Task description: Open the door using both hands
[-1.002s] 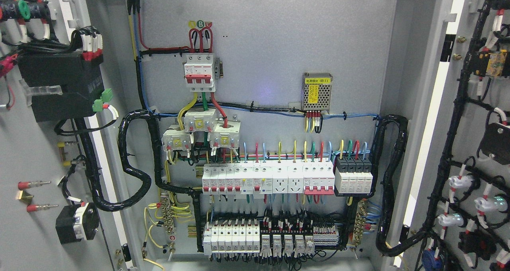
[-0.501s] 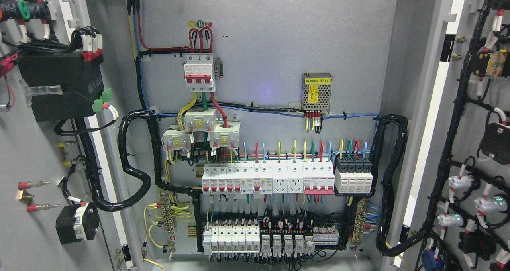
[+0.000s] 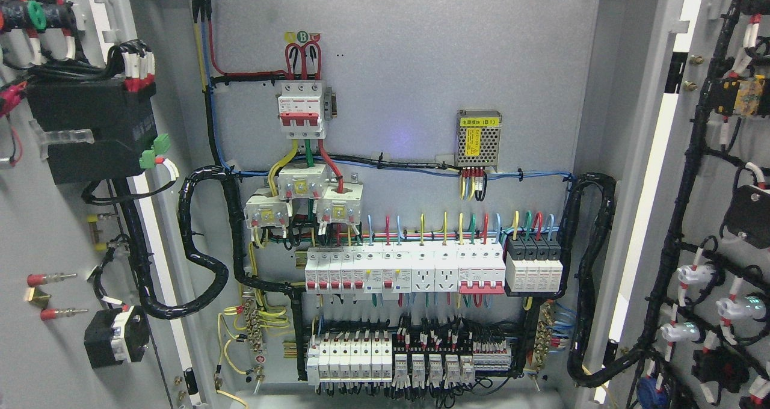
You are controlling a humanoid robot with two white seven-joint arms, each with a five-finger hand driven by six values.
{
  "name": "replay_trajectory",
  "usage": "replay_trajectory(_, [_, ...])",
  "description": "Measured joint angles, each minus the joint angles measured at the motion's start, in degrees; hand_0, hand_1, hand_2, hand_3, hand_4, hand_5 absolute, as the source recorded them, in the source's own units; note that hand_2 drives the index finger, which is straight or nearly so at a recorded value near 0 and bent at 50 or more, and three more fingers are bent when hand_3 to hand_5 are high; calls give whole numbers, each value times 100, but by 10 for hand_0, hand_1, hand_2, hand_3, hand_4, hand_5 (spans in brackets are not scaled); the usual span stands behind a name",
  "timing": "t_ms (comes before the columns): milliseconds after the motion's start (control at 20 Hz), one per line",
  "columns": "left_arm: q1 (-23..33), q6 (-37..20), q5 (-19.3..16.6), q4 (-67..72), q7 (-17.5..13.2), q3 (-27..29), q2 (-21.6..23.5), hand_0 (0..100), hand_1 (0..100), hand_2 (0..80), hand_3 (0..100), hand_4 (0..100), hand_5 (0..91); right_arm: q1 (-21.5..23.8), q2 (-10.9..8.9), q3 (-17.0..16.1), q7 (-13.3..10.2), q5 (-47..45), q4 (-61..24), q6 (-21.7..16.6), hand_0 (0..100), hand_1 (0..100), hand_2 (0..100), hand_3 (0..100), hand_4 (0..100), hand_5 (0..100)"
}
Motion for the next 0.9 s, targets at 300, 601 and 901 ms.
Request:
replay_trajectory(300, [521,18,167,-1529,-46,-314,333,0,0,0,0,31,0,717,-409,-356,-39,9,-318,-624,107,0,0,0,0,0])
replay_trajectory(601, [801,-43,231,-2915,-66,-506,577,0,0,0,0,31,0,1484,-888,-737,-51,10,-704,-1394,107,0,0,0,0,0])
replay_trajectory(901, [921,-130,243,-3935,-8,-575,685,0,0,0,0,31,0,2323,-1396,-1123,-63,6,-1019,-2202,107,0,0,0,0,0])
